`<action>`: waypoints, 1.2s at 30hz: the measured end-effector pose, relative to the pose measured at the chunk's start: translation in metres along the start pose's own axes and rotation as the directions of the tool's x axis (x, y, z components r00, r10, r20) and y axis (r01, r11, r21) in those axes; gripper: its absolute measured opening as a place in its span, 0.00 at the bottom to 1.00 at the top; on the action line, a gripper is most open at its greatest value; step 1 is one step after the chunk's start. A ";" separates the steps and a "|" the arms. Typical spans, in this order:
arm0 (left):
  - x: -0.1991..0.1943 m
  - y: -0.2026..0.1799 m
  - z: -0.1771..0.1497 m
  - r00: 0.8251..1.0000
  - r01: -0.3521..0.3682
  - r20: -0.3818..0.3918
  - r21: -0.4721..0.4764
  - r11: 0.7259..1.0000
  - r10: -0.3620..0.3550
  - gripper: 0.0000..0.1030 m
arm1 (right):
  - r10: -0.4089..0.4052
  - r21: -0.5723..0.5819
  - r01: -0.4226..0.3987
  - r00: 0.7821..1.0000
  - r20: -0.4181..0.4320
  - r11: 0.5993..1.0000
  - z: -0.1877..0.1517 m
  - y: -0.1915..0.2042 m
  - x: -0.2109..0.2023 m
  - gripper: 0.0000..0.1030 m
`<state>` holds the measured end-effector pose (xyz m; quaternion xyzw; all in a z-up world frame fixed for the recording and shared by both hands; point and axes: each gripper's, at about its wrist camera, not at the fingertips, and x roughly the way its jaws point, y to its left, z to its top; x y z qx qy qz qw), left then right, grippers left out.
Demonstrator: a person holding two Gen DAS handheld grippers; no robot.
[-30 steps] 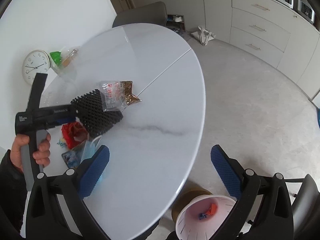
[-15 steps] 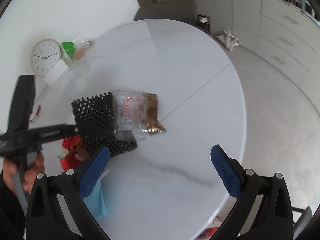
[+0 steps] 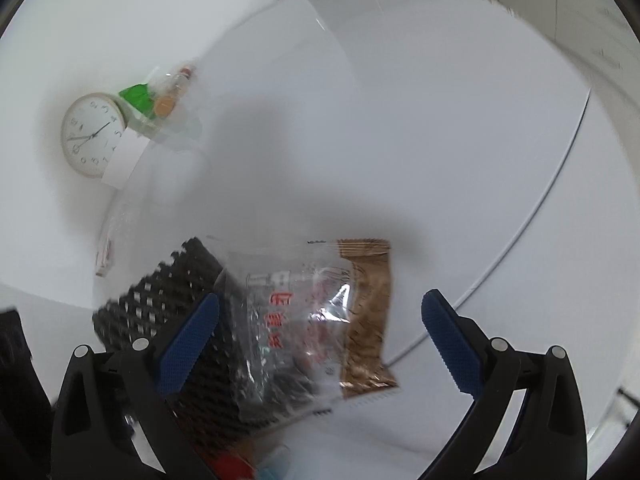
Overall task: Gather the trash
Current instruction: 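Grasp the clear snack wrapper bag with the right tool, then carry the mesh sleeve and wrapper bag to the wastebasket and release both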
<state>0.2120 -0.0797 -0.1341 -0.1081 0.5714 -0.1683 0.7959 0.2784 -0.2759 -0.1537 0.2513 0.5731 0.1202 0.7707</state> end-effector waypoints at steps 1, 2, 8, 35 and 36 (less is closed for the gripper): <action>0.000 0.002 0.001 1.000 0.005 -0.001 -0.006 1.000 -0.005 0.11 | 0.000 0.012 0.000 1.000 -0.008 1.000 0.000 0.000 0.003 0.98; 0.000 0.002 0.002 1.000 0.006 -0.002 -0.007 1.000 -0.006 0.11 | -0.002 0.019 0.002 1.000 -0.016 1.000 -0.001 0.000 0.006 0.98; 0.003 0.000 0.002 1.000 -0.001 0.000 -0.006 1.000 0.001 0.12 | 0.011 0.008 -0.011 1.000 -0.029 1.000 -0.001 0.004 0.014 0.75; -0.087 -0.159 -0.112 0.986 0.150 0.006 0.426 0.892 -0.169 0.11 | -0.322 0.053 0.320 0.908 0.270 0.946 -0.229 -0.080 -0.229 0.66; -0.086 -0.168 -0.124 0.984 0.166 -0.018 0.449 0.878 -0.177 0.11 | -0.345 0.090 0.332 0.908 0.238 0.939 -0.255 -0.093 -0.229 0.66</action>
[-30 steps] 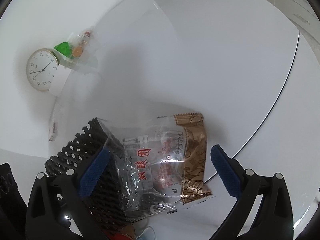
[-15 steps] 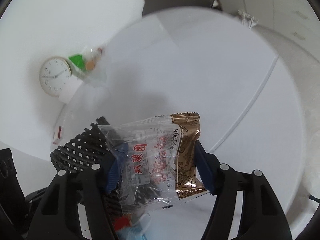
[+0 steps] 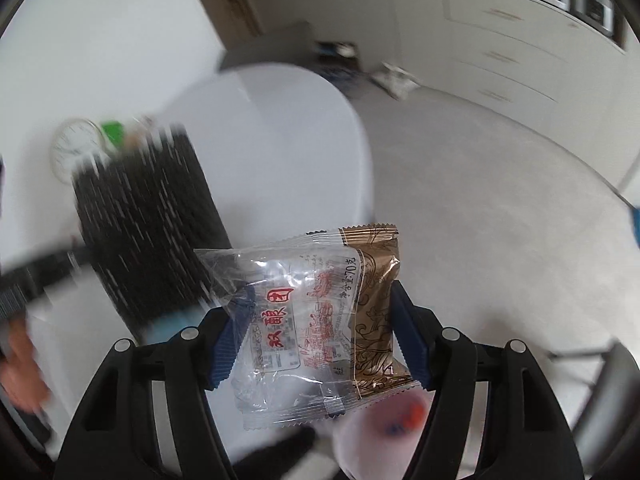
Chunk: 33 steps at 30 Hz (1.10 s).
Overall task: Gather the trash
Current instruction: 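Carry the mesh sleeve and wrapper bag to the wastebasket and release both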
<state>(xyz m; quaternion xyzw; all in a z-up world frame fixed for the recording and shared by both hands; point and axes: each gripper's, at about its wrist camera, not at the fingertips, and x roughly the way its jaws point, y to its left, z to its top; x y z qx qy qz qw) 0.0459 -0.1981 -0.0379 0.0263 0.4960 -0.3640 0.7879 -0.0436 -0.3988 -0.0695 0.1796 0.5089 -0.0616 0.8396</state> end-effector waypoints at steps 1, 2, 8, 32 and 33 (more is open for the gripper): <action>0.003 -0.012 -0.006 1.000 0.012 -0.014 0.016 1.000 -0.012 0.11 | -0.008 0.024 0.008 1.000 -0.020 1.000 -0.013 -0.007 0.001 0.66; 0.005 -0.020 -0.014 0.999 0.025 -0.028 0.030 0.999 -0.024 0.11 | -0.015 0.063 0.018 0.998 -0.054 0.998 -0.037 -0.019 0.004 0.66; 0.021 -0.071 -0.043 0.989 0.089 -0.126 0.125 0.988 -0.073 0.11 | -0.073 0.082 0.092 0.975 -0.211 0.992 -0.121 -0.046 0.051 0.68; 0.106 -0.162 -0.131 0.900 0.105 -0.434 0.295 0.950 0.035 0.76 | -0.200 0.276 0.215 0.976 -0.082 0.937 -0.134 -0.143 -0.040 0.98; 0.104 -0.165 -0.132 0.901 0.114 -0.432 0.301 0.947 0.029 0.78 | -0.196 0.276 0.208 0.978 -0.070 0.938 -0.132 -0.142 -0.044 0.98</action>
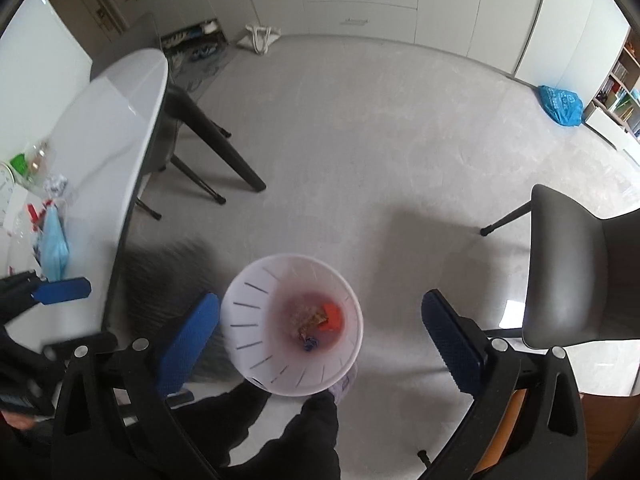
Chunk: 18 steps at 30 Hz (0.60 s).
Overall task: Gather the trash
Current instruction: 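Carry the mesh sleeve and wrapper bag to the wastebasket and release both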
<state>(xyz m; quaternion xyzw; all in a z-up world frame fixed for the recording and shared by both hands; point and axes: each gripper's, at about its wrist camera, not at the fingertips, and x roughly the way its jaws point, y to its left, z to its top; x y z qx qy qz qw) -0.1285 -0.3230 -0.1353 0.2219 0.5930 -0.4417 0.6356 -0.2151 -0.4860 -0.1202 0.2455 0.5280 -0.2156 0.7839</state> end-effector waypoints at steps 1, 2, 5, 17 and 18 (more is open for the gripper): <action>-0.001 -0.004 -0.001 1.000 0.001 0.000 0.006 1.000 -0.001 0.80 | 0.002 -0.002 -0.002 1.000 0.005 1.000 0.001 0.001 -0.001 0.98; -0.003 -0.007 -0.001 1.000 -0.007 0.005 0.013 1.000 0.007 0.83 | 0.002 -0.004 -0.002 1.000 0.009 1.000 0.001 0.002 -0.003 0.98; -0.018 -0.013 0.000 0.996 -0.064 0.062 0.035 0.997 0.062 0.86 | 0.003 -0.017 -0.003 1.000 0.022 1.000 0.004 0.011 -0.011 0.98; -0.133 0.021 -0.007 0.835 -0.325 0.413 -0.165 0.931 0.364 0.92 | -0.014 -0.169 0.039 0.989 0.145 0.985 0.038 0.078 -0.073 0.98; -0.141 0.027 -0.009 0.827 -0.318 0.424 -0.187 0.929 0.369 0.92 | -0.013 -0.184 0.042 0.988 0.156 0.982 0.041 0.085 -0.077 0.98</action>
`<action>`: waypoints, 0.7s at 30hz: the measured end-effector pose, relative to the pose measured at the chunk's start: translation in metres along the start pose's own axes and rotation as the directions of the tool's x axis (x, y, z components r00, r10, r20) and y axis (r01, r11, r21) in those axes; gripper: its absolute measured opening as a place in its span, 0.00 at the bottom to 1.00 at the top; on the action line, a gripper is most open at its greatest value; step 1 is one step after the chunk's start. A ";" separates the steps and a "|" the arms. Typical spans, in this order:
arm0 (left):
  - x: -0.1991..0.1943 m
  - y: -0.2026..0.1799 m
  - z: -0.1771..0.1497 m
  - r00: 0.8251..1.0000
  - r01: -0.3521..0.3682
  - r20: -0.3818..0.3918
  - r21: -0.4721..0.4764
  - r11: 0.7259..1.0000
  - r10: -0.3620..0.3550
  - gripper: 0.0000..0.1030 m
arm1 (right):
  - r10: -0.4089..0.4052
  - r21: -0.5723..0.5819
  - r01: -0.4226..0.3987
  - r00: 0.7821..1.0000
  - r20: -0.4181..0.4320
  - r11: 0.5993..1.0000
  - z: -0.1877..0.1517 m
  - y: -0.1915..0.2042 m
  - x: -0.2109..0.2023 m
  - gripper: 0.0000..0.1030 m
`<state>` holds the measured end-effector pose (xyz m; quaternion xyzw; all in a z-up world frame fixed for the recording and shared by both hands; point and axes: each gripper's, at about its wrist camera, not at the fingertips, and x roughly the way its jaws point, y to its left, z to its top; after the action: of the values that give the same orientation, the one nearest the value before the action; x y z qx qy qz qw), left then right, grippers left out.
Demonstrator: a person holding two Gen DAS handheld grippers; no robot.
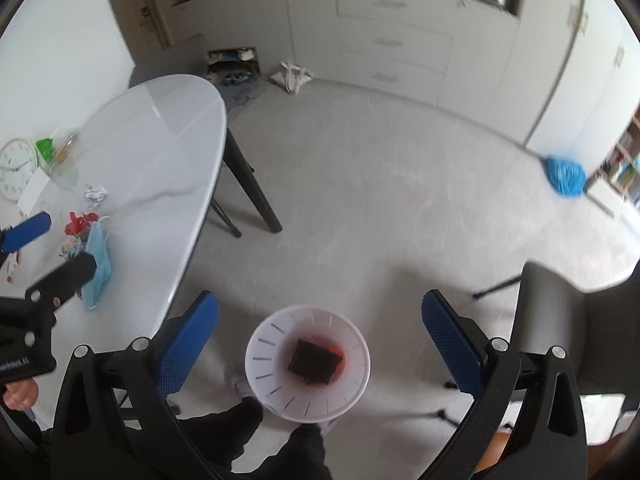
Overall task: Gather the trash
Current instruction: 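Carry the mesh sleeve and wrapper bag to the wastebasket and release both, then move both tools back over the remaining trash on the table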
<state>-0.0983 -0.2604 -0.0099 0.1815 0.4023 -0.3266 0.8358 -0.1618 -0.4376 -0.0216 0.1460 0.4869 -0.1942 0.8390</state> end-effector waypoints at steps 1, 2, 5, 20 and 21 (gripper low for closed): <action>-0.002 0.002 0.002 1.000 0.000 0.007 -0.017 1.000 0.000 0.92 | 0.002 -0.010 -0.002 1.000 0.009 1.000 0.003 0.004 -0.003 0.98; -0.006 0.008 0.003 1.000 0.000 0.016 -0.037 0.999 0.000 0.92 | 0.005 -0.019 -0.005 1.000 0.018 1.000 0.006 0.008 -0.005 0.98; -0.013 0.020 0.000 0.999 -0.008 0.031 -0.083 0.996 0.010 0.92 | 0.021 -0.046 -0.019 0.999 0.040 0.999 0.015 0.022 -0.013 0.98; -0.016 0.074 -0.028 0.997 -0.074 0.009 -0.211 0.975 0.078 0.92 | 0.104 -0.118 -0.099 0.994 0.038 0.988 0.029 0.071 -0.010 0.98; -0.017 0.079 -0.030 0.996 -0.081 0.006 -0.224 0.971 0.084 0.92 | 0.124 -0.125 -0.119 0.992 0.032 0.985 0.030 0.077 -0.008 0.98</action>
<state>-0.0679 -0.1795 -0.0115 0.1006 0.4221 -0.2456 0.8668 -0.1061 -0.3814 0.0043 0.1196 0.4714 -0.1150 0.8662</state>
